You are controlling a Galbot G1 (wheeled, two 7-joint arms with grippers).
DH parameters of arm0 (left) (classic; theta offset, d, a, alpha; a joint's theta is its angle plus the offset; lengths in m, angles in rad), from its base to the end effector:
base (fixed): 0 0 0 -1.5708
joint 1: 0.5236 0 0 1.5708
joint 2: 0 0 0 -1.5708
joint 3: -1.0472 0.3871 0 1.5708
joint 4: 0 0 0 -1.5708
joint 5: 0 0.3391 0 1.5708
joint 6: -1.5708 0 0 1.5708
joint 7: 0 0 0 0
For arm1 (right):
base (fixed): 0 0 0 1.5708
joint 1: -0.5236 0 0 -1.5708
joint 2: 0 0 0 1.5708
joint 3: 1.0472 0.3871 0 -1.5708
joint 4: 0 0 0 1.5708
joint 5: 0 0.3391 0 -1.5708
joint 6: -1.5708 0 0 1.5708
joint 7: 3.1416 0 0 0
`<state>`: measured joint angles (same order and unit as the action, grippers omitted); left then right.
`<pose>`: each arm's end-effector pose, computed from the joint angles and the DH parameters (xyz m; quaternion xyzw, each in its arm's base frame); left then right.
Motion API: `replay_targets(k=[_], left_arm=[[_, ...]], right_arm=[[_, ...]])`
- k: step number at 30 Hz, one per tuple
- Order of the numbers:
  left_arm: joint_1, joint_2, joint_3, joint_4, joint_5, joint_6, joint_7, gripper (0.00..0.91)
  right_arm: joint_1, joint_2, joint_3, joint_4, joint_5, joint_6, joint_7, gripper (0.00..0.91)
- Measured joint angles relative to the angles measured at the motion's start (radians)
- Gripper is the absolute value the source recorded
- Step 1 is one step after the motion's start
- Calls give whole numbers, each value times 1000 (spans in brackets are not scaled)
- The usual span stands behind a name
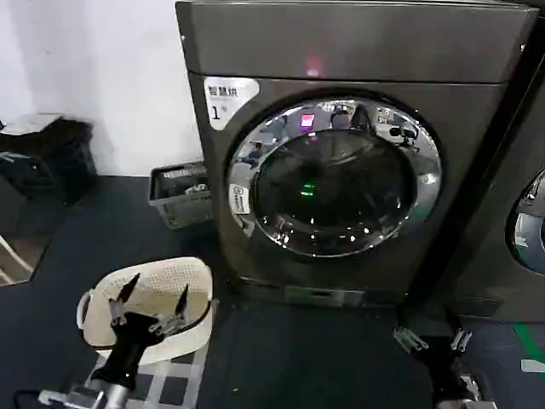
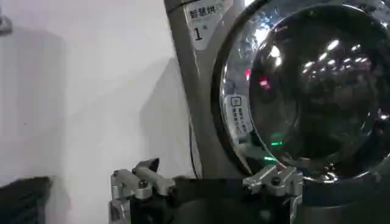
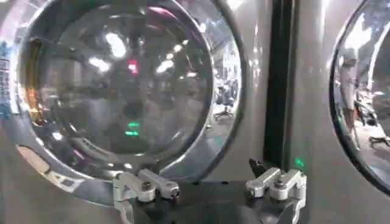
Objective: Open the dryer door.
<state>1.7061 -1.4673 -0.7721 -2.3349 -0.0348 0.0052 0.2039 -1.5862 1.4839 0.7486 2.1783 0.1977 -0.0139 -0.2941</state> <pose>0.0986 0.0756 -0.2603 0.0417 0.9922 0.1076 0.0463 0.1367 -0.0787 -0.3002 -0.0802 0.9960 -0.0039 0.0386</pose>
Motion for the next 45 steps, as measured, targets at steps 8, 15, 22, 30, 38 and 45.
replay_targets(k=[8,15,22,30,38,45], left_arm=[[4,6,-1,-21,-4,68,23,907],[11,6,-1,-37,-1,82,22,907],[22,1,10,-42,30,91,-1,907],[27,1,12,-59,25,92,35,907],[40,2,9,-72,25,96,52,907],[53,-1,12,-67,26,93,46,907]], right_arm=[[153,-178,-67,-40,151,-52,-112,907],[281,-321,-155,-105,207,-104,-141,907],[417,-406,-270,-158,221,-145,-193,907],[597,-430,-421,-254,253,-153,-231,907],[772,-423,-546,-381,271,-130,-239,907],[921,-387,-647,-498,273,-119,-245,907]])
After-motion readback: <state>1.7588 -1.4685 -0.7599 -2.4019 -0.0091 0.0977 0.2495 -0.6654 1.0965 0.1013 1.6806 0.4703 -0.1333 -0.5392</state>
